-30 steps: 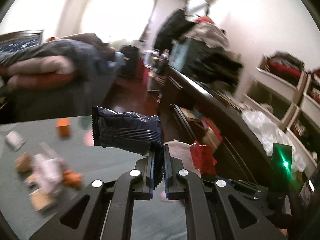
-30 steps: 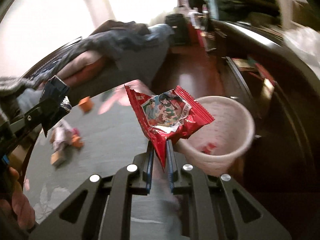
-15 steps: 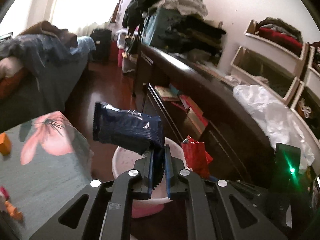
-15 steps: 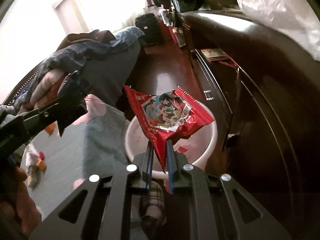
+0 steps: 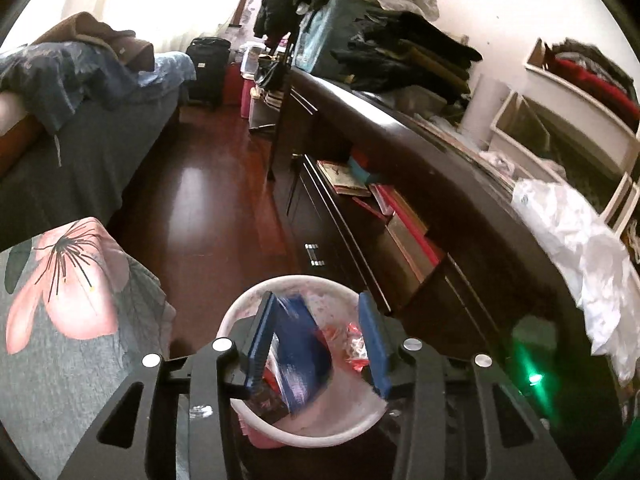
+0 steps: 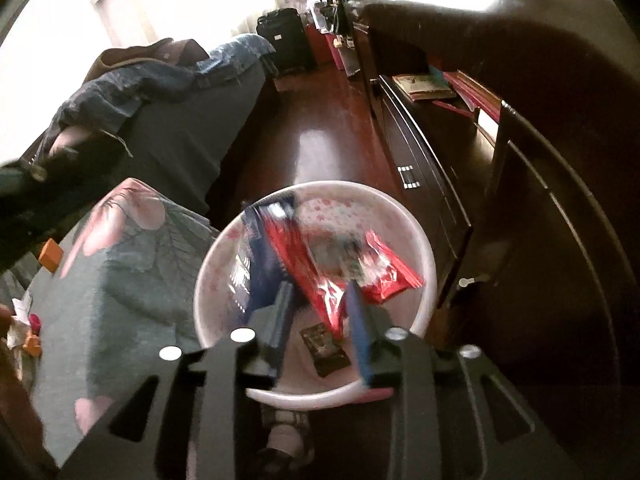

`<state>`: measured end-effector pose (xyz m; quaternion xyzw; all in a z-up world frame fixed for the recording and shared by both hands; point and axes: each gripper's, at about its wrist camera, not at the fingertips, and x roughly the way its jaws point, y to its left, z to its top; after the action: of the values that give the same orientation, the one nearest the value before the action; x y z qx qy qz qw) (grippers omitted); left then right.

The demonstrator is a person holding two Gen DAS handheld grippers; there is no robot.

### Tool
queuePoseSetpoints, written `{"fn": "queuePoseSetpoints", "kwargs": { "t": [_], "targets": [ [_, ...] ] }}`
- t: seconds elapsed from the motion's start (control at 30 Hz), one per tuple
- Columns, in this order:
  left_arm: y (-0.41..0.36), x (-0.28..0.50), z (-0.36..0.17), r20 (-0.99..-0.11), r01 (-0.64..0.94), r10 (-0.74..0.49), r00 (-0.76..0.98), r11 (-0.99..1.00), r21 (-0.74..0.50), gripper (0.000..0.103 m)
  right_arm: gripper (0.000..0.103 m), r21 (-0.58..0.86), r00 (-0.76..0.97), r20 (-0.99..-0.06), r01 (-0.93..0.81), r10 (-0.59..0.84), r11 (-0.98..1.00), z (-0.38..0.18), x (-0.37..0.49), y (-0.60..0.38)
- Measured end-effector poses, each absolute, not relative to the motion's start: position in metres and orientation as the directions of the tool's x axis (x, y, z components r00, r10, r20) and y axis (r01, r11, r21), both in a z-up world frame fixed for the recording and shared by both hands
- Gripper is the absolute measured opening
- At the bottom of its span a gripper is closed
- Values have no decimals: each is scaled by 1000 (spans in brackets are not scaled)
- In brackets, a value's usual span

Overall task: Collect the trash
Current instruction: 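Return both tools to the table toward the tissue packet and orange cube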

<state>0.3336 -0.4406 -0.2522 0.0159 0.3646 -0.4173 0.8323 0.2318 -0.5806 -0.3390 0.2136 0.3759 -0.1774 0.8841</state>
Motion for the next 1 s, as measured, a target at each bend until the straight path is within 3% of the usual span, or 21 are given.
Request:
{"fn": "queuePoseSetpoints", "kwargs": {
  "t": [0.13, 0.37, 0.4, 0.5, 0.73, 0.87, 1.0],
  "targets": [
    [-421, 333, -242, -597, 687, -683, 421, 670, -283, 52, 42, 239, 649, -744, 480, -158, 844, -340, 230, -578],
    [-362, 317, -216, -562, 601, -604, 565, 768, -222, 77, 59, 251, 671, -729, 441, -131, 862, -315, 213, -542],
    [-354, 317, -214, -568, 580, -574, 589, 791, -198, 81, 65, 253, 680, -723, 424, -122, 870, -309, 211, -533],
    [-320, 321, -208, -596, 486, -462, 657, 864, -134, 83, 71, 250, 707, -701, 362, -90, 898, -290, 209, -500],
    [-214, 343, -197, -602, 295, -316, 734, 946, -137, 89, 81, 233, 743, -669, 188, 17, 954, -252, 223, -426],
    [-152, 367, -200, -621, 145, -196, 759, 981, -132, 94, 82, 205, 746, -663, 102, 61, 973, -239, 244, -385],
    [-97, 410, -218, -699, -65, -56, 713, 987, -146, 95, 82, 174, 742, -665, 39, 88, 984, -234, 266, -350]
  ]
}}
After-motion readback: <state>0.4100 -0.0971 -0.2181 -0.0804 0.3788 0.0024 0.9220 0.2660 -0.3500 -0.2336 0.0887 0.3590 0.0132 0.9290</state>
